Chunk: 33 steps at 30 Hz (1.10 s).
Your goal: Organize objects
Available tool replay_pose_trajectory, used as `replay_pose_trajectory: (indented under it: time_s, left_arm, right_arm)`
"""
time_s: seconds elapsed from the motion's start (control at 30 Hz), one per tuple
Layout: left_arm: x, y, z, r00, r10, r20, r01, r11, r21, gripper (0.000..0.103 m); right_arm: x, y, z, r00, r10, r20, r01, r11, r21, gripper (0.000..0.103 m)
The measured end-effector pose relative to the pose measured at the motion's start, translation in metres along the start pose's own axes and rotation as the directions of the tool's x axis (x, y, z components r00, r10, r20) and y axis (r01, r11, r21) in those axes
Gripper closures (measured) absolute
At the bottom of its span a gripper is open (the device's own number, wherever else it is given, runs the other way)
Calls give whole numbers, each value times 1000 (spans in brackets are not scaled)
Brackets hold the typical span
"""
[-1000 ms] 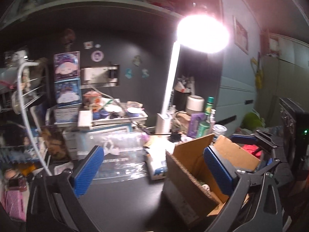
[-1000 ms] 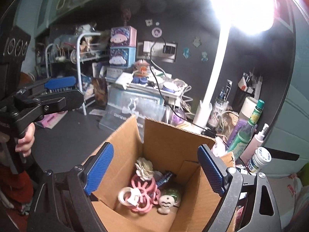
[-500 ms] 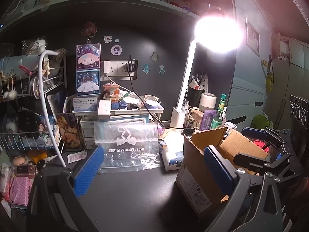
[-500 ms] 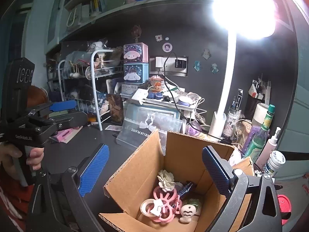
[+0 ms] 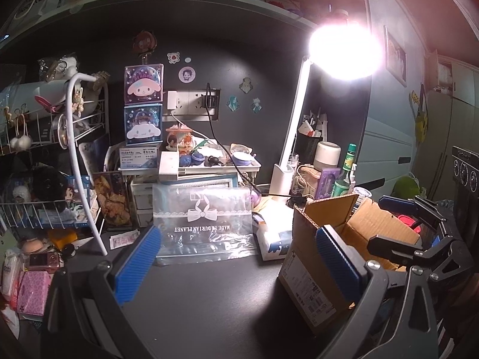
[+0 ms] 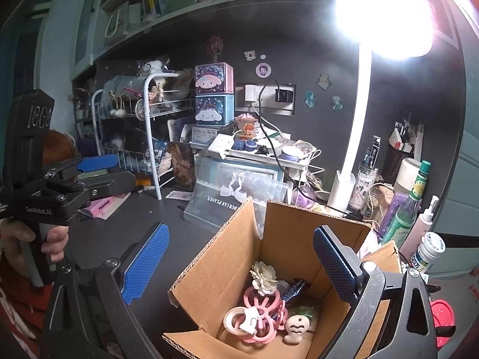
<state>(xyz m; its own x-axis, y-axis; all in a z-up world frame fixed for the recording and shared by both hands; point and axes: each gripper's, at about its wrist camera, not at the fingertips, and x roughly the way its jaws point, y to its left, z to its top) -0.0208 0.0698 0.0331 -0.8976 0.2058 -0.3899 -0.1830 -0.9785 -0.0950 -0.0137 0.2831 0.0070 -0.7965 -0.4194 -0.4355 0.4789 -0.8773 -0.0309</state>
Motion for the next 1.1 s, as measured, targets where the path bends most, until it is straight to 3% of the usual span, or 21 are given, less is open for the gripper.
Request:
replay_pose_trajectory:
  time_s: [1.1]
  left_arm:
    - [10,1,-2,999,20,-25,-20,1000,-7,0]
  right_arm:
    - [4,1,-1,1000,-6,5,6,1000,10,6]
